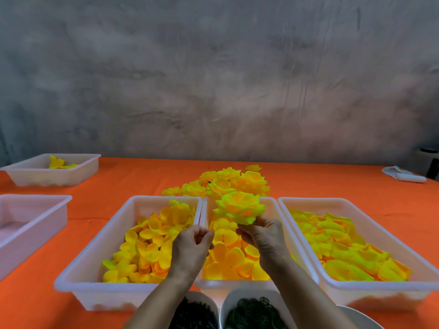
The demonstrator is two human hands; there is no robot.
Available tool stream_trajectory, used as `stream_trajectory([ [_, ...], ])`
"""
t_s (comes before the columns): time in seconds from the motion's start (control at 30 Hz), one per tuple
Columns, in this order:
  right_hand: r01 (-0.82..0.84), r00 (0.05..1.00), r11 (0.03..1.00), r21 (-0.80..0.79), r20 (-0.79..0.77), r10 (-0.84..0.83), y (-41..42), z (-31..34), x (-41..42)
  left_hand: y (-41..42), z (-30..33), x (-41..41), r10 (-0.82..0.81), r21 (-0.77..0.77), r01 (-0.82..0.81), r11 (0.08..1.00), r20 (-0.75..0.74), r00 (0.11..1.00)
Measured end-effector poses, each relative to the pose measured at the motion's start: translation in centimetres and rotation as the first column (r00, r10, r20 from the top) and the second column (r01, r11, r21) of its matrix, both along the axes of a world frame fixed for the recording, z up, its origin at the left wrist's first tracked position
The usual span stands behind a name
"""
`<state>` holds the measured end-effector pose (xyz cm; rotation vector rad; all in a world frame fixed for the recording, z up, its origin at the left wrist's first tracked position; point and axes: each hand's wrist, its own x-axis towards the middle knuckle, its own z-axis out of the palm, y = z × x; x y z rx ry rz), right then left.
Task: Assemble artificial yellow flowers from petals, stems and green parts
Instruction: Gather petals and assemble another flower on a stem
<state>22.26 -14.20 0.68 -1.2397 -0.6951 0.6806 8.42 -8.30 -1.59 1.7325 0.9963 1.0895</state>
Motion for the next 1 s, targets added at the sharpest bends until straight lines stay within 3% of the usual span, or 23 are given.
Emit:
stream_trajectory([
  [0.3,-0.019,1.000,0.996,-0.092,0.004,0.019,2.4,0.6,0.2,0.3,-0.3,-0.1,-0.028,-0.024,0.029,0.999,0.040,0.999],
  [0.8,-0.090,0.995,0.971,-0.222,-0.060,0.079,12.0,1.3,0.9,2.0,-0.6,-0.1,-0.021,-0.286,0.077,0.955,0.194,0.981],
  [1.0,-0.076,0.997,0.968,-0.241,-0.040,0.068,15.1,0.7,1.6,2.5,-0.6,0.0,0.000,-0.296,0.045,0.954,0.150,0.989],
])
